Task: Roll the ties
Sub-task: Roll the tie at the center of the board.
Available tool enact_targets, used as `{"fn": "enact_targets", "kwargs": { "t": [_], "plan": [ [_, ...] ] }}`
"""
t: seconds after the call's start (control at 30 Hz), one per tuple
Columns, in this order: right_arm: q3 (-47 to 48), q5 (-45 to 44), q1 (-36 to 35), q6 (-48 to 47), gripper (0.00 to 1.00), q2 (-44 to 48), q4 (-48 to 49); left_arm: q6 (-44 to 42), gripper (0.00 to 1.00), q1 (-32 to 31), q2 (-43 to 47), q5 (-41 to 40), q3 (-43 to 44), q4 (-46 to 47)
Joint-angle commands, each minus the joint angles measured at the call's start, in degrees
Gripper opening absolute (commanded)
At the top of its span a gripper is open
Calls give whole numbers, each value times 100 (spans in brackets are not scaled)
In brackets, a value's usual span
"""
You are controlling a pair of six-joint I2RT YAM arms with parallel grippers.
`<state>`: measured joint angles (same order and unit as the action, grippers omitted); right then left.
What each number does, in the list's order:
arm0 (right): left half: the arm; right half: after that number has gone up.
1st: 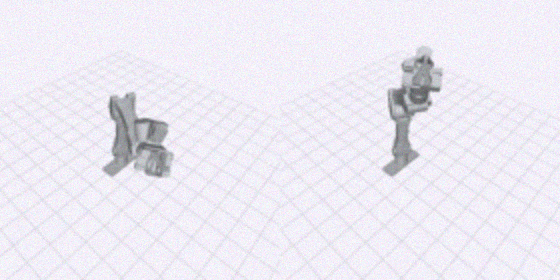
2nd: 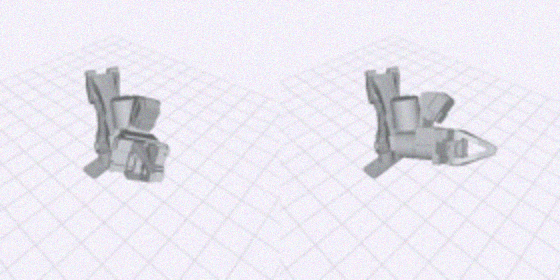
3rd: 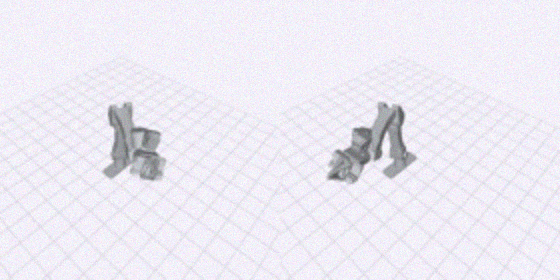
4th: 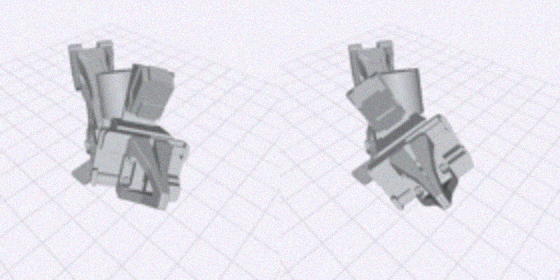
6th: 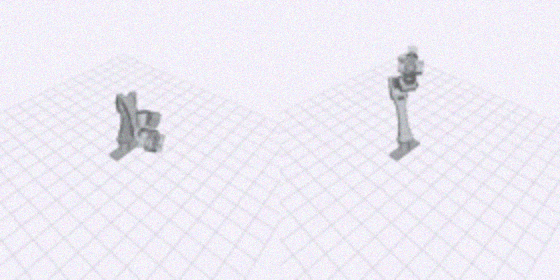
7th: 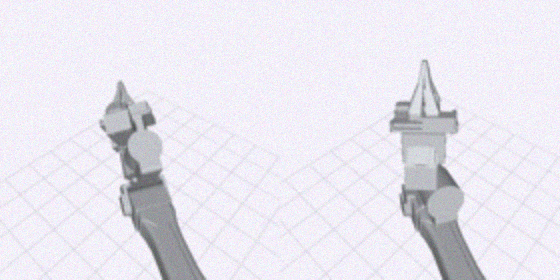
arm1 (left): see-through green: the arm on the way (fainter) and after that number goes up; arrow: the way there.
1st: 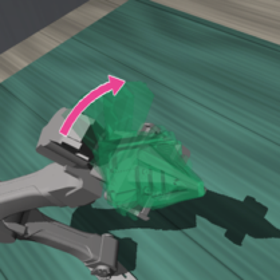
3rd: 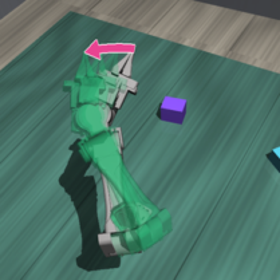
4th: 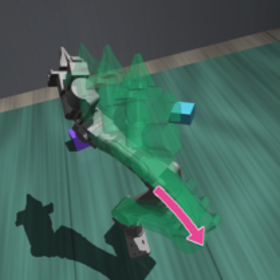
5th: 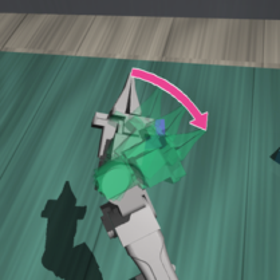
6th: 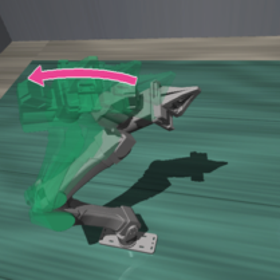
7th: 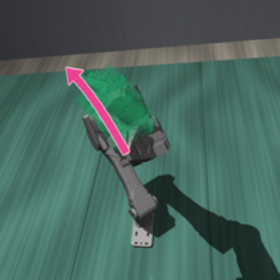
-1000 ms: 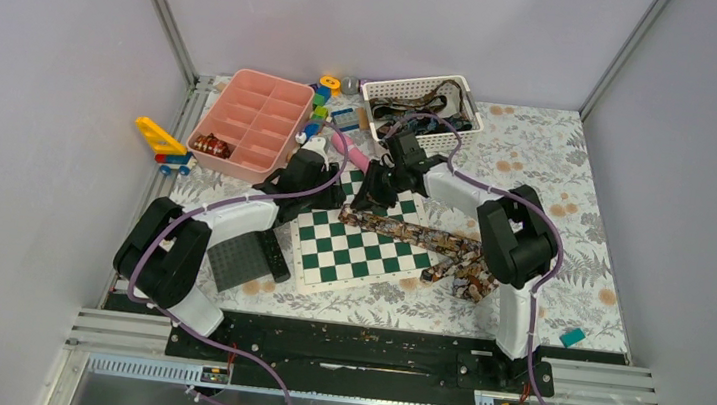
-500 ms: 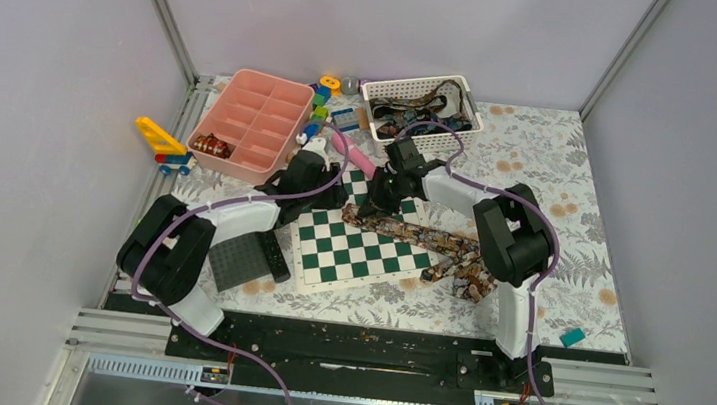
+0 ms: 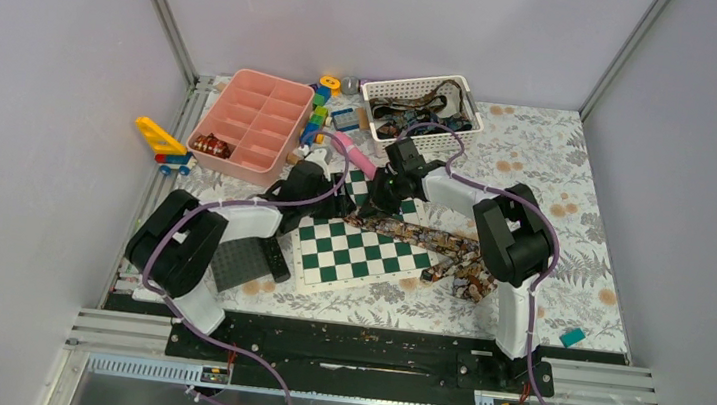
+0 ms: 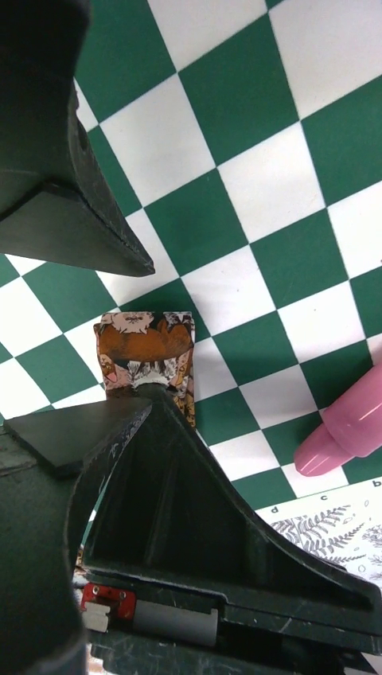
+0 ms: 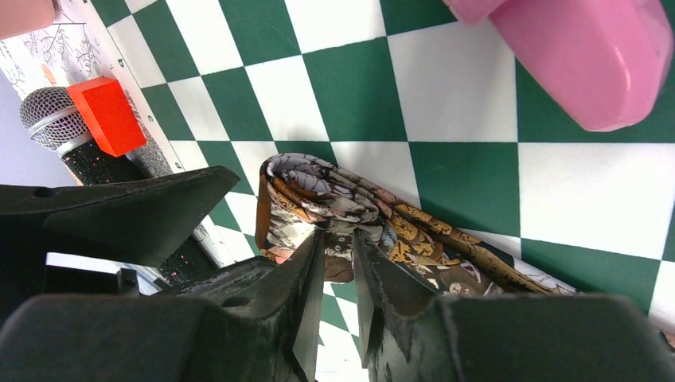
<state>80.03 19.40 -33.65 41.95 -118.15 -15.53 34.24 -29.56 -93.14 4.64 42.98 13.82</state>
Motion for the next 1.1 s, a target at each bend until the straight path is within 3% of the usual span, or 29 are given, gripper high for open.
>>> {"fn": "enact_targets", "kwargs": {
  "t": [0.0,0.43,0.87,1.07],
  "plan": [
    [-105,-193,-36,17,27,-61,-85,259,59,32,-131,383,-164,680],
    [-110,-199,-32,15,27,-61,-82,558,52,29,-466,734,-256,1135],
    [-128,-226,-30,14,27,-38,-82,710,33,30,-557,1011,-391,1429],
    [11,-209,-21,-6,28,108,-82,692,31,29,-481,975,-368,1336]
  ]
}}
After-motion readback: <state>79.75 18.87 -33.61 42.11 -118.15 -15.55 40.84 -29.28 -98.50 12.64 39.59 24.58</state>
